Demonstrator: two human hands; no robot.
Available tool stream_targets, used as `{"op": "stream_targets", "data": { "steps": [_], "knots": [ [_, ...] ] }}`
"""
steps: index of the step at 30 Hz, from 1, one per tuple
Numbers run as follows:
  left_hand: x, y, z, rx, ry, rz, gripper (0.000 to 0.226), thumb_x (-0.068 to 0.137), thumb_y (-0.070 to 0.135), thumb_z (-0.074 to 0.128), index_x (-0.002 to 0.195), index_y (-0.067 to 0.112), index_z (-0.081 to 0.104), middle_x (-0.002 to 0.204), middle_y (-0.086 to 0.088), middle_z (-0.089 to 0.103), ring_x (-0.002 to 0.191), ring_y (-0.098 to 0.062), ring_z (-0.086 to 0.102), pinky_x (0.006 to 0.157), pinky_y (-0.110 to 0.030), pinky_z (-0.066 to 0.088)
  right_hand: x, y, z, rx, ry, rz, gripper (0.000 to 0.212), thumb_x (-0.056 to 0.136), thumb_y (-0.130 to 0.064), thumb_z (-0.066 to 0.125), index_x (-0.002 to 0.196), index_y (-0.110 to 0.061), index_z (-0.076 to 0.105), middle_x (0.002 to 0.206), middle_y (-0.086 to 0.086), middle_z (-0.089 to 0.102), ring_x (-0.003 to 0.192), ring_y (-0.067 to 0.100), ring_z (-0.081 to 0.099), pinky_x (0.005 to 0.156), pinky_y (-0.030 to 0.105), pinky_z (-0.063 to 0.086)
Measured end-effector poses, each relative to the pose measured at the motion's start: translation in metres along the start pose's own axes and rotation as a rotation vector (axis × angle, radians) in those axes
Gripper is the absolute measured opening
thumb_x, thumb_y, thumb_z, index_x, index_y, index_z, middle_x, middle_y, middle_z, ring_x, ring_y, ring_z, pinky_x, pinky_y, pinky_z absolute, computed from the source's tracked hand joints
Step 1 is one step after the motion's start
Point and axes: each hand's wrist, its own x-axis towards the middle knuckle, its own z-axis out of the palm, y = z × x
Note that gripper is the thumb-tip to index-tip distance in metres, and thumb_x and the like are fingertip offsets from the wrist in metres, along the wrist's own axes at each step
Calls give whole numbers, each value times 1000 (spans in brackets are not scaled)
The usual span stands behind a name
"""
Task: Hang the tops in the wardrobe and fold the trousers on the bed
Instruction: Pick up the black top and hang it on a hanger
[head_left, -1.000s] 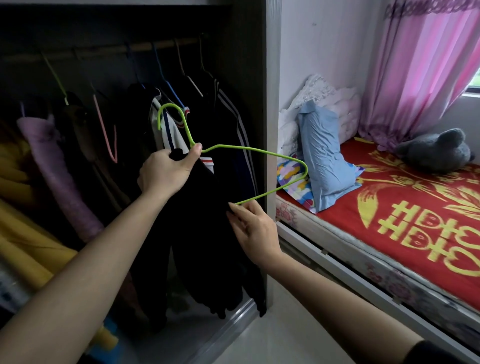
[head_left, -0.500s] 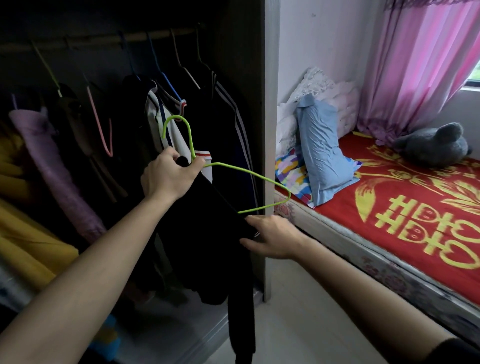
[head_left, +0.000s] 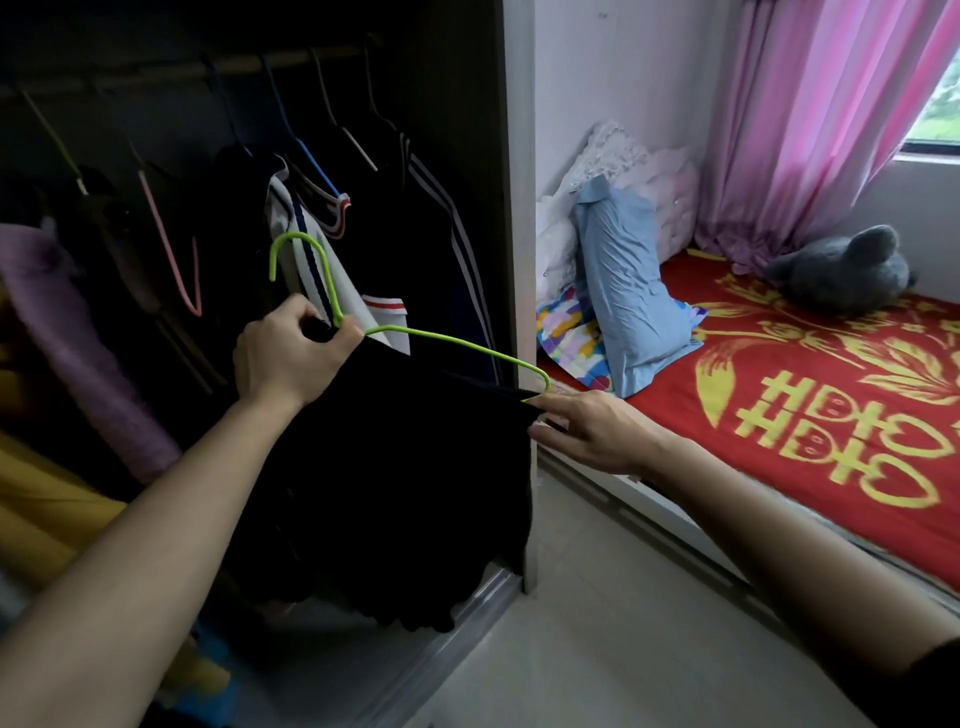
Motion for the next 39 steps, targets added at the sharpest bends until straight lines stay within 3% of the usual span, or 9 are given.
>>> {"op": "stream_targets", "data": {
  "steps": [4,11,16,20,22,26,30,35,39],
  "knots": [
    [4,-7,-4,8,37,94,38,74,67,55,73,29,47,42,8,46,41,-6,48,45,-22,31,0,-6,-10,18,-9,-8,32,102,-41,51,127,-24,62,97,-4,68,77,10,65,74,33,51],
    [-10,2,-10,304,-173,387,49,70,71,39,74,23,50,49,4,48,52,-31,59,52,-28,36,-6,1,-28,-114,55,42,25,102,-33,53,116,-19,68,96,1,73,80,20,67,70,34,51],
    [-18,36,3,81,-354,245,51,70,83,41,82,35,55,64,8,61,60,-7,57,53,-27,40,18,-10,-35,-99,197,-37,18,97,-17,61,110,-10,71,96,7,71,85,24,68,72,38,54],
    [-27,45,11,-282,-502,100,54,70,85,54,98,40,68,104,10,68,99,-12,61,81,-35,50,46,-21,-30,-65,325,-40,22,90,-10,61,110,-12,70,100,5,69,89,22,65,79,32,52],
    [-31,46,13,-516,-542,17,47,74,75,64,99,36,72,105,1,70,102,-20,65,88,-45,54,52,-23,-26,-19,363,-29,25,87,-9,60,110,-13,70,99,1,66,89,18,63,79,21,47],
    [-48,52,20,-731,-469,-66,13,84,43,72,90,33,77,91,-3,74,89,-21,71,85,-41,58,53,-21,-22,71,188,21,38,91,-22,56,128,-17,62,102,-14,51,89,0,51,79,0,32],
    [-57,62,23,-769,-407,-71,9,90,32,70,84,34,76,85,6,74,82,-10,70,72,-21,54,55,-20,-24,-2,117,8,39,102,-40,46,132,-19,60,97,-13,47,85,0,47,70,9,33],
    [-62,77,17,-625,-244,-30,12,93,31,66,95,22,73,84,5,72,81,-15,69,74,-30,57,49,-18,-31,-199,141,-38,31,103,-36,44,114,-20,67,95,0,58,80,22,60,62,31,41],
    [-52,84,-6,-708,-59,-17,8,96,21,63,97,21,71,86,21,69,88,7,65,80,-10,49,24,1,-24,-538,-51,45,29,103,-38,39,110,-21,62,100,3,55,93,26,60,67,37,43]
  ]
}}
